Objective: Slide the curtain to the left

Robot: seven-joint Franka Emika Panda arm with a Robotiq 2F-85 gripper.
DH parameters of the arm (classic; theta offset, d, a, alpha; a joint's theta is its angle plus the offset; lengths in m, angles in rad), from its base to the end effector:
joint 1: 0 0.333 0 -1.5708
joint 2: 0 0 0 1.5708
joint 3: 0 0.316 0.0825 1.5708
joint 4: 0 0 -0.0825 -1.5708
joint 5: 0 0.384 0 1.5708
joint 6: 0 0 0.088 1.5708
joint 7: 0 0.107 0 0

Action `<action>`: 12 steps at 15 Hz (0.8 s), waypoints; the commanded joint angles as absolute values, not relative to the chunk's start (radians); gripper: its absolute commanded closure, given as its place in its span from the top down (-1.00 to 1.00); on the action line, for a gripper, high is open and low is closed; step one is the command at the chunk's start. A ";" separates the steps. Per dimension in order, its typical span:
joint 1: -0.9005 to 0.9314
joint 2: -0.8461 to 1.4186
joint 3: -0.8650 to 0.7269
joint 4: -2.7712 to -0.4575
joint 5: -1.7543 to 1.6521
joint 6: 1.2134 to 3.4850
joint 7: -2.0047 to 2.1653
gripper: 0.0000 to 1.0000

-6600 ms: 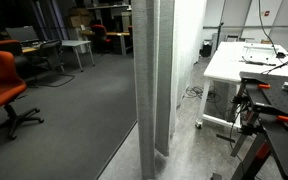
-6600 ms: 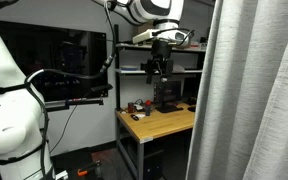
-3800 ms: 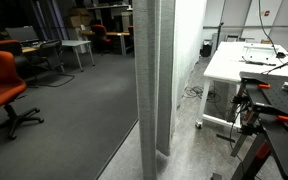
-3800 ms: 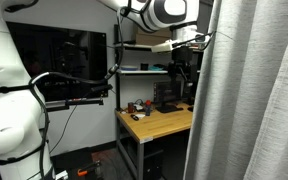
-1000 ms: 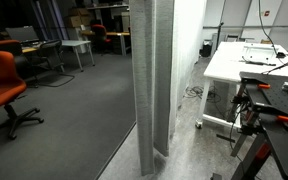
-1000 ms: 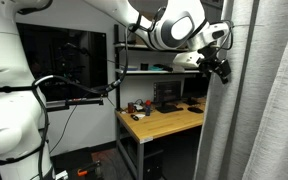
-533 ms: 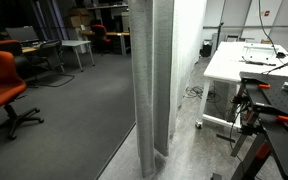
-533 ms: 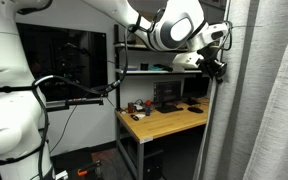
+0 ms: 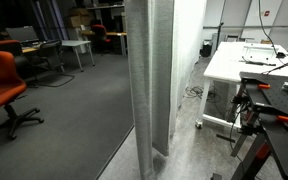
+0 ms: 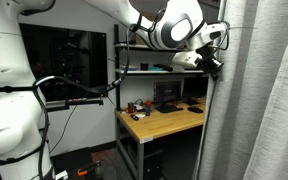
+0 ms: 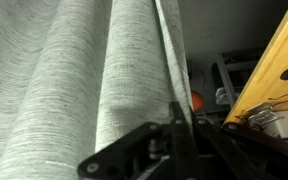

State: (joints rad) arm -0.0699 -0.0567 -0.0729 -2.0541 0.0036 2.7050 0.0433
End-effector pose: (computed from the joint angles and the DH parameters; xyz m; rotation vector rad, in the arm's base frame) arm 0.5786 -0.0841 0.5452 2.9079 -0.2774 1.0778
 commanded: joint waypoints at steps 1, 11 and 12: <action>-0.040 -0.025 -0.039 -1.996 0.015 2.674 0.052 -0.99; 0.100 -0.118 0.103 -2.042 0.030 2.596 0.004 -0.99; 0.111 -0.125 0.114 -2.037 0.029 2.580 0.002 -0.99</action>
State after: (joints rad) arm 0.0799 -0.0894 0.0932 -2.0356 0.0052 2.6417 0.0326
